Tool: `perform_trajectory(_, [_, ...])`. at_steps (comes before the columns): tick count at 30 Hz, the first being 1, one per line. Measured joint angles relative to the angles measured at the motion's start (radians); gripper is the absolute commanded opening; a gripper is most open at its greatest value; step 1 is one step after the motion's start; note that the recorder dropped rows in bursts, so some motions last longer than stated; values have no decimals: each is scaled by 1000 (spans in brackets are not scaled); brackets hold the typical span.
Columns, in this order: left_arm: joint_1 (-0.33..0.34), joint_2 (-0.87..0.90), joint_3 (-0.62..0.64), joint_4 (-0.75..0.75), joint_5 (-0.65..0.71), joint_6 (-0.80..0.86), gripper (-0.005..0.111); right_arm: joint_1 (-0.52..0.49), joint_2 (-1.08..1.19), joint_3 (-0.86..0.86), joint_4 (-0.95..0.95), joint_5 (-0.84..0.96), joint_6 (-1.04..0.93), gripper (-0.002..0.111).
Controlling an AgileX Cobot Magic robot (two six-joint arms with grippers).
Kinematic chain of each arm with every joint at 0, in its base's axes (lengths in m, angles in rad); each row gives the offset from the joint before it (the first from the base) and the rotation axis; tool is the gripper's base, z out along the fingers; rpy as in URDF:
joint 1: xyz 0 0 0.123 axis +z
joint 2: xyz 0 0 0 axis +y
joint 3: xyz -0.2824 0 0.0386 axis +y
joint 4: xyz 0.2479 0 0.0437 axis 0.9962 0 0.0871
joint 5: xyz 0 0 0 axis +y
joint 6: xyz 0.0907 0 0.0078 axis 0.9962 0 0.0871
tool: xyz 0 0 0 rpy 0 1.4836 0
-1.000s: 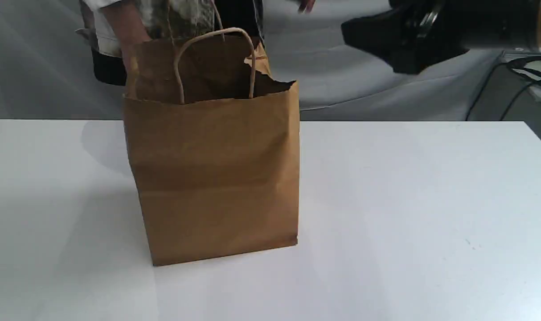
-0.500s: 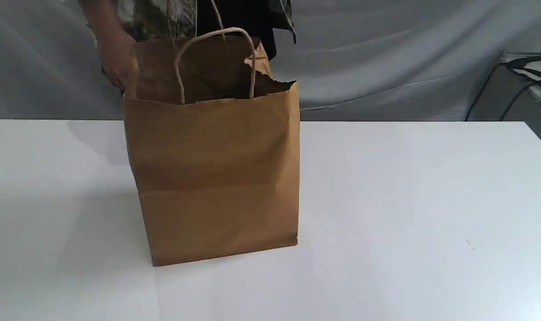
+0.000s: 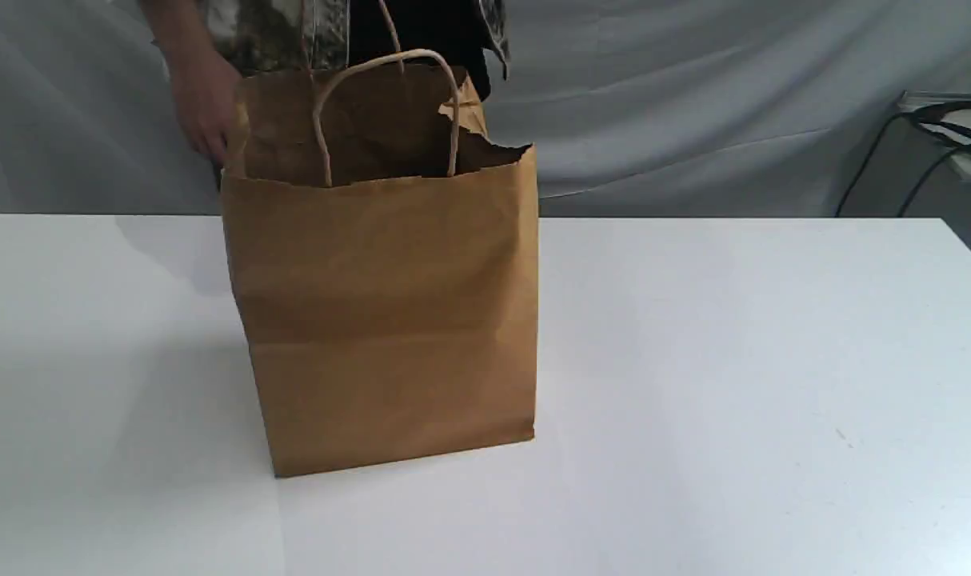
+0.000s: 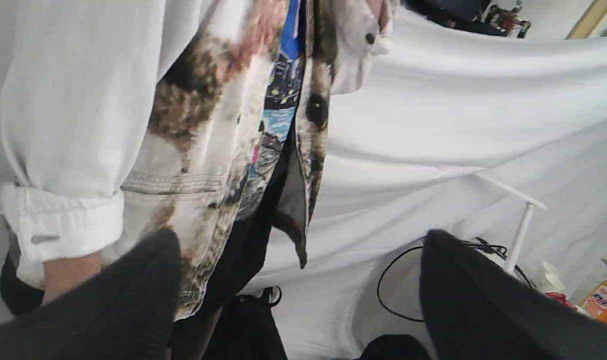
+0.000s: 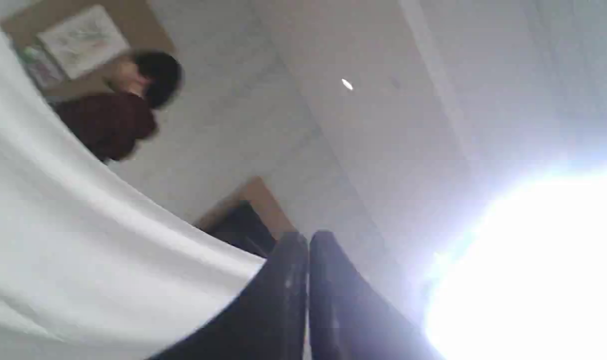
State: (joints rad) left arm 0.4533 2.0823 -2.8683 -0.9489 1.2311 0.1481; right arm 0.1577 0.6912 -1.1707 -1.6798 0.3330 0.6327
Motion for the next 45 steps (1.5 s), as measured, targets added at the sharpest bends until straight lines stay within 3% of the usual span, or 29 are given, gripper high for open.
perform_trajectory(4, [0, -7, -86, -59, -3, 27, 64, 0, -150, 0, 205, 51, 23, 0])
perform_trajectory(13, [38, -72, -93, -351, -3, 117, 64, 0, -389, -2, 478, 121, 25, 0])
perform_trajectory(20, [137, -115, -96, -548, -3, 189, 64, 0, -479, -2, 676, 212, 25, 0])
perform_trajectory(26, [232, -121, -96, -657, -3, 211, 64, 0, -494, -2, 1023, 269, 25, 0])
perform_trajectory(28, [261, -121, -96, -678, -3, 211, 64, 2, -486, -2, 1139, 320, -16, 0])
perform_trajectory(35, [320, -121, -96, -744, -3, 218, 64, 85, -366, 0, 1487, 686, -462, 0])
perform_trajectory(39, [325, -121, -96, -755, -6, 221, 64, 110, -304, 0, 1524, 803, -616, 0])
perform_trajectory(45, [325, -121, -96, -769, -6, 221, 64, 110, -292, 0, 1471, 770, -678, 0])
